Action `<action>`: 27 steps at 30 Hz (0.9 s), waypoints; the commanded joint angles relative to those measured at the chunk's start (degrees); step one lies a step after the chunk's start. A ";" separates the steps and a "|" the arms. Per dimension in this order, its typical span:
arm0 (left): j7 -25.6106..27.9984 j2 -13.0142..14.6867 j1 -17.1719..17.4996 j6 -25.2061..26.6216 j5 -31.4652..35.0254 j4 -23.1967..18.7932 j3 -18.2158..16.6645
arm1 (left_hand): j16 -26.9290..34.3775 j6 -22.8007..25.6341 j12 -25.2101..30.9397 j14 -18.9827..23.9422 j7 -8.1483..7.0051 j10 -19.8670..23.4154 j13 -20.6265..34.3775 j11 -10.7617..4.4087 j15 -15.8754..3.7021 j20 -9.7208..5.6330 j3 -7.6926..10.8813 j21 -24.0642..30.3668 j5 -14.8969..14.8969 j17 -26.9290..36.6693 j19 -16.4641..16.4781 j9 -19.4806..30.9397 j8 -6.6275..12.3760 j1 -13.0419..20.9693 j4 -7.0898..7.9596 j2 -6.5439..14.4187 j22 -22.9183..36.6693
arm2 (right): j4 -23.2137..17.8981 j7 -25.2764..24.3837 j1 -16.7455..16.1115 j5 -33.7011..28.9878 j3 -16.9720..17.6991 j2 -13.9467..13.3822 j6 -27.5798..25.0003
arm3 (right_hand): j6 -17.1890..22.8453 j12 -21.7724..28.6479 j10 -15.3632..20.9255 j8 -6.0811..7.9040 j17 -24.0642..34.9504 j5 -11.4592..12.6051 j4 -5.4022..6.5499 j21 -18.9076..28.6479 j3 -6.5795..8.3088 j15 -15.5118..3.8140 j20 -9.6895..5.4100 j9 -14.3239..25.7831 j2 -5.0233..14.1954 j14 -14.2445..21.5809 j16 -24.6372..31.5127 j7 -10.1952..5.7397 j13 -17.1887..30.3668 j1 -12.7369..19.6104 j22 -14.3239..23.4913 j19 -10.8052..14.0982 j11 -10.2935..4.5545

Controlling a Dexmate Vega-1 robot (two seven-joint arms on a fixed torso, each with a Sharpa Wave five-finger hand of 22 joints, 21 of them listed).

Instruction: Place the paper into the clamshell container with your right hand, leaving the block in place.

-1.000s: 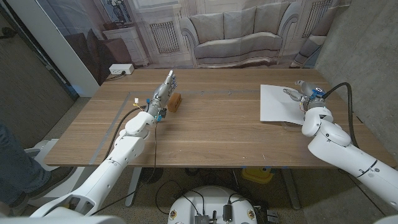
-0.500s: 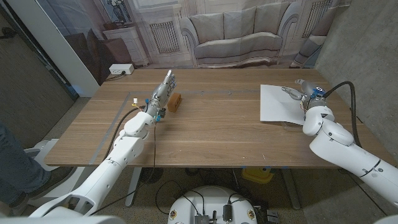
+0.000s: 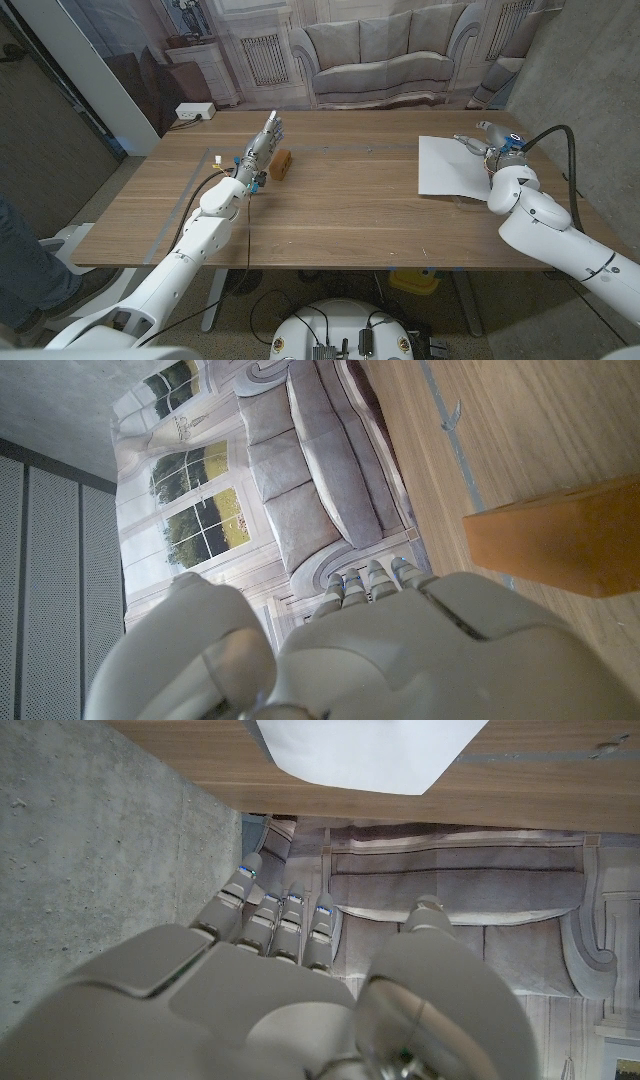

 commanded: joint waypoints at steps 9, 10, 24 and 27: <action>-0.93 -0.35 -0.61 0.41 0.41 1.30 -0.72 | 0.31 -0.18 -0.05 -0.30 -0.05 -0.15 0.11 -0.02 0.17 -1.38 -0.54 0.07 -0.16 0.18 -1.24 0.29 -0.01 0.07 -0.11 0.41 0.16 | -2.39 0.77 1.86 -1.20 -1.28 -1.62 -2.32 | 0.43 0.53 -0.11 0.51 -0.11 0.69 0.05 -0.19 -0.55 0.04 0.07 0.16 -0.06 0.21 0.24 0.84 0.07 -0.67 0.19 0.53 0.00; -1.00 -0.35 -0.61 0.41 0.42 1.29 -0.74 | 0.31 -0.21 -0.05 -0.30 -0.06 -0.15 0.11 0.00 0.17 -1.37 -0.55 0.07 -0.16 0.18 -1.24 0.29 -0.02 0.07 -0.11 0.42 0.16 | -2.45 0.71 1.90 -1.25 -1.31 -1.58 -2.41 | 0.43 0.55 -0.08 0.51 -0.12 0.70 0.05 -0.17 -0.56 0.03 0.05 0.16 -0.06 0.20 0.23 0.86 0.07 -0.68 0.19 0.58 0.03; 0.21 0.96 0.93 1.89 0.90 -1.94 -1.06 | 0.30 -0.21 -0.03 -0.29 -0.08 -0.09 0.12 0.10 0.20 -1.31 -0.75 0.09 -0.17 0.18 -1.27 0.29 -0.04 0.12 -0.10 0.49 0.17 | -2.51 -0.14 1.48 -1.14 -1.26 -1.09 -2.02 | 0.85 0.75 0.13 0.72 -0.18 0.83 0.11 -0.24 -0.71 -0.06 0.22 0.15 -0.05 0.51 0.34 1.01 0.07 -0.93 0.19 0.70 0.12; 0.87 1.49 1.57 2.33 0.92 -3.07 -1.27 | 0.29 -0.28 -0.03 -0.32 -0.10 -0.09 0.12 0.09 0.18 -1.30 -0.78 0.09 -0.17 0.18 -1.30 0.29 -0.06 0.13 -0.09 0.51 0.17 | -2.12 -0.32 1.80 -1.43 -1.64 -0.95 -1.90 | 0.85 0.76 0.10 0.73 -0.19 0.85 0.13 -0.27 -0.74 0.04 0.26 0.15 -0.04 0.50 0.33 0.77 0.06 -1.01 0.19 0.68 0.06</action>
